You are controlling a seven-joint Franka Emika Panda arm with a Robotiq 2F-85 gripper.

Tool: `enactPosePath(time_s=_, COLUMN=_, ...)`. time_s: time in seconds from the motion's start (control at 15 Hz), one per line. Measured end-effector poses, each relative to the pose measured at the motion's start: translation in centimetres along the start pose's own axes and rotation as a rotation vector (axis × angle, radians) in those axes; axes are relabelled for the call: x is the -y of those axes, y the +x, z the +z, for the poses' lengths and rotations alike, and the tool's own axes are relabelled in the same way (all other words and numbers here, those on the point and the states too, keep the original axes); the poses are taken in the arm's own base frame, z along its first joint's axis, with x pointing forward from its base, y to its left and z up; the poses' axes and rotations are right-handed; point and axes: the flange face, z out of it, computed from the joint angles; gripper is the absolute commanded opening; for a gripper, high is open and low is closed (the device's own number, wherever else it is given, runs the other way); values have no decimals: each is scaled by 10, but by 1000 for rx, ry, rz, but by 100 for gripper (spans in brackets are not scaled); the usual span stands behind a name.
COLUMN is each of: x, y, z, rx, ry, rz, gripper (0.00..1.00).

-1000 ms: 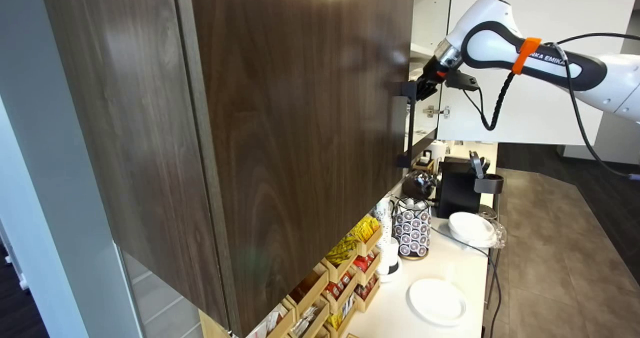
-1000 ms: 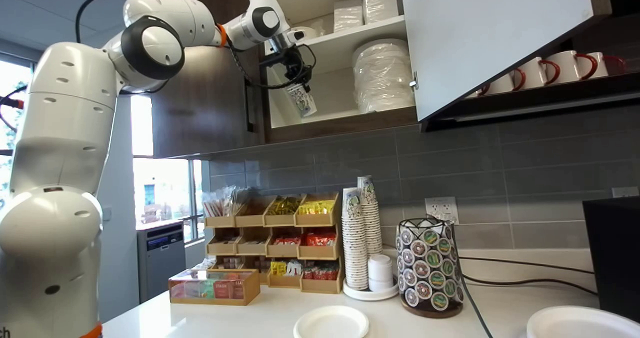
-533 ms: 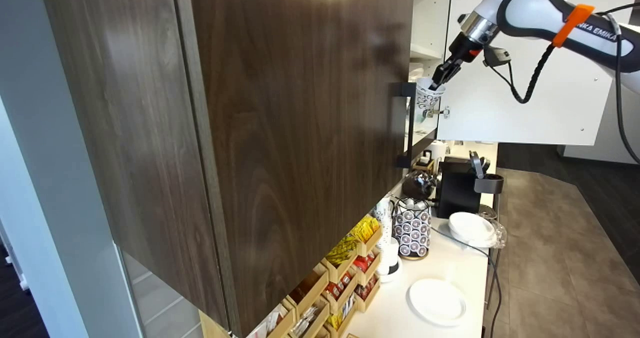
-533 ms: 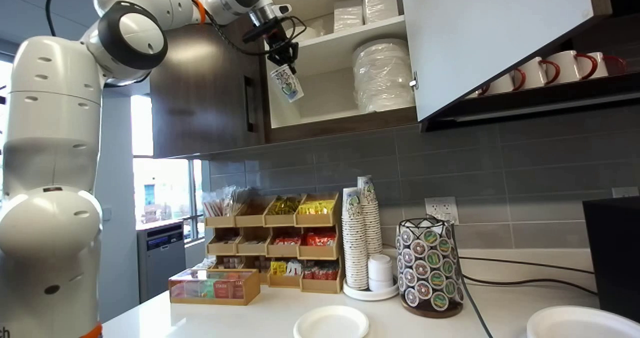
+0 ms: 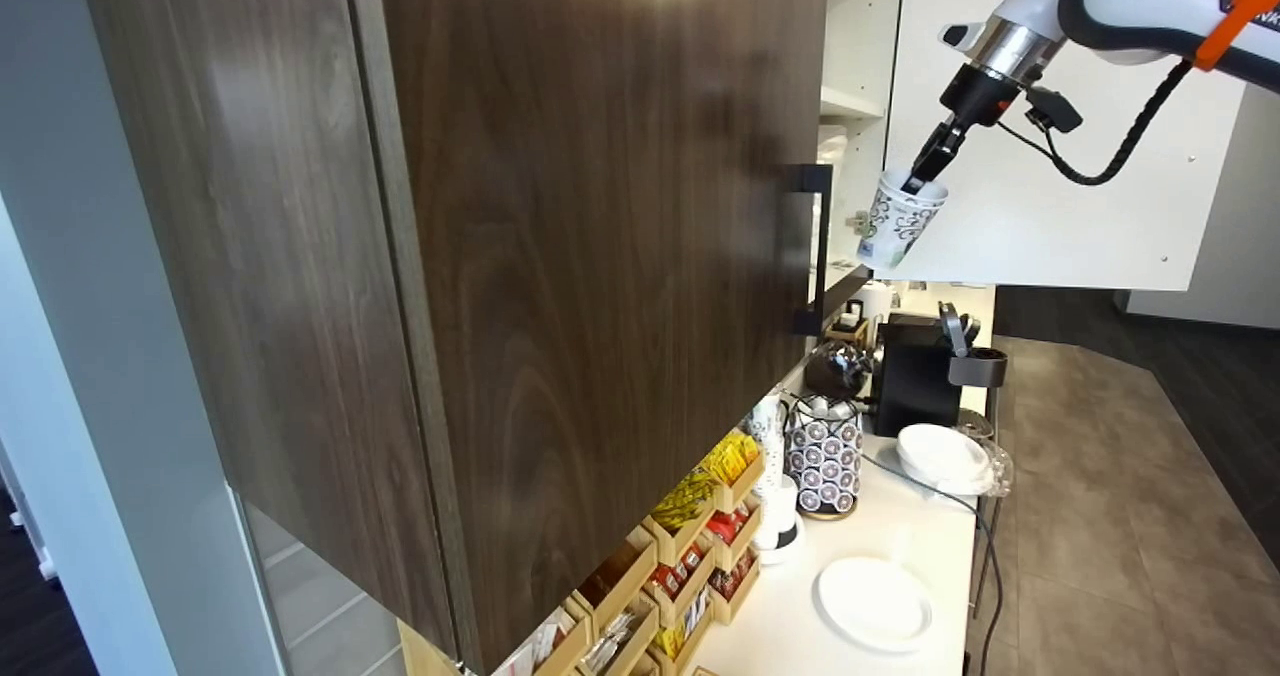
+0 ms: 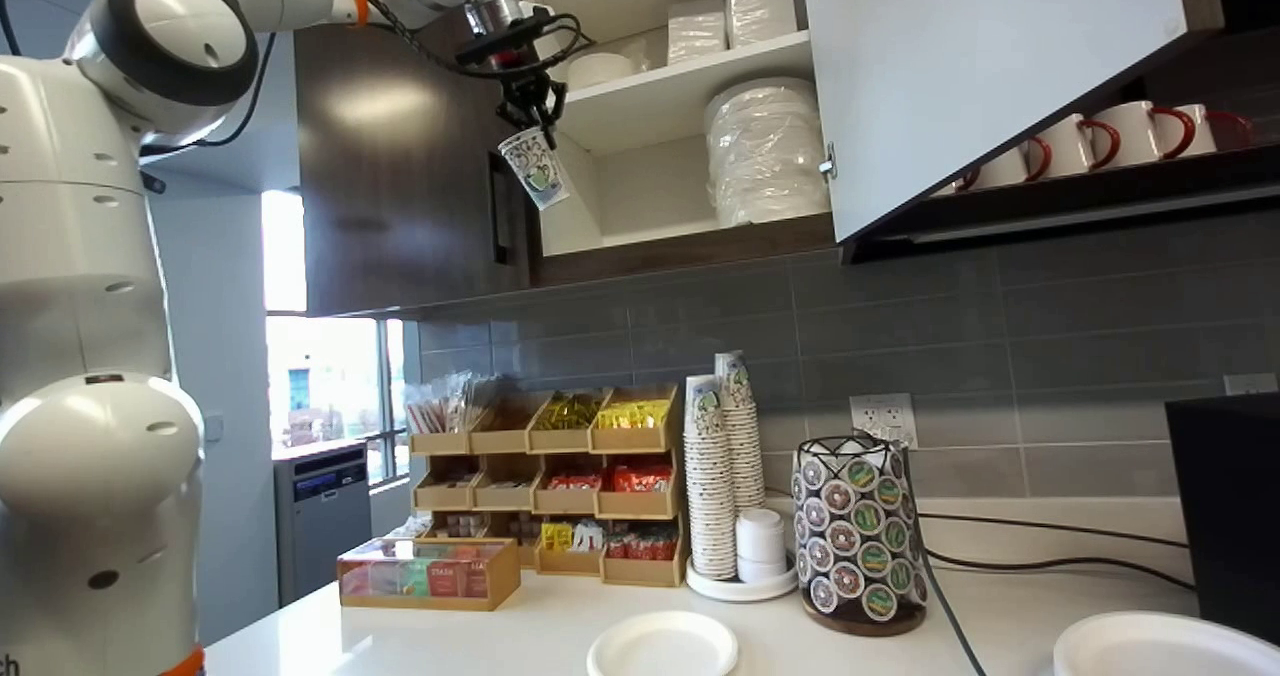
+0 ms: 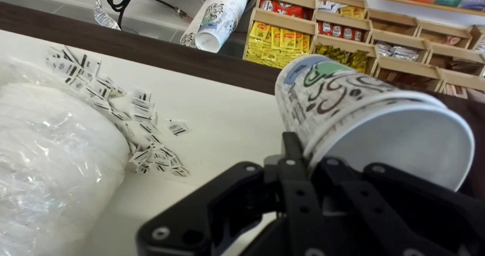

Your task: Stack the paper cups on the bottom shelf of the open top cabinet, pick up the stacked paper cups and put them on the white plate on the kitchen counter

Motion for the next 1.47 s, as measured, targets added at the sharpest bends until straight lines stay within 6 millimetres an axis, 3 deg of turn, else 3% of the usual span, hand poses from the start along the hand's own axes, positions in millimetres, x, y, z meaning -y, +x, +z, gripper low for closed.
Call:
enactPosePath(time_s=0.47, x=3, y=-6, z=4, rx=18, ry=4, rz=-11, gripper=5)
enactPosePath(time_s=0.6, x=2, y=-6, z=4, rx=18, ry=4, rz=-11, gripper=1)
enactPosePath(time_s=0.73, x=6, y=-6, z=13, rx=29, ry=25, rz=-13, gripper=1)
enactPosePath(time_s=1.07, x=55, y=-12, z=76, rx=87, ry=259, rz=-67, gripper=1)
enactPosePath(time_s=1.47, x=105, y=-55, z=148, rx=216, ry=419, rz=-159, gripper=1)
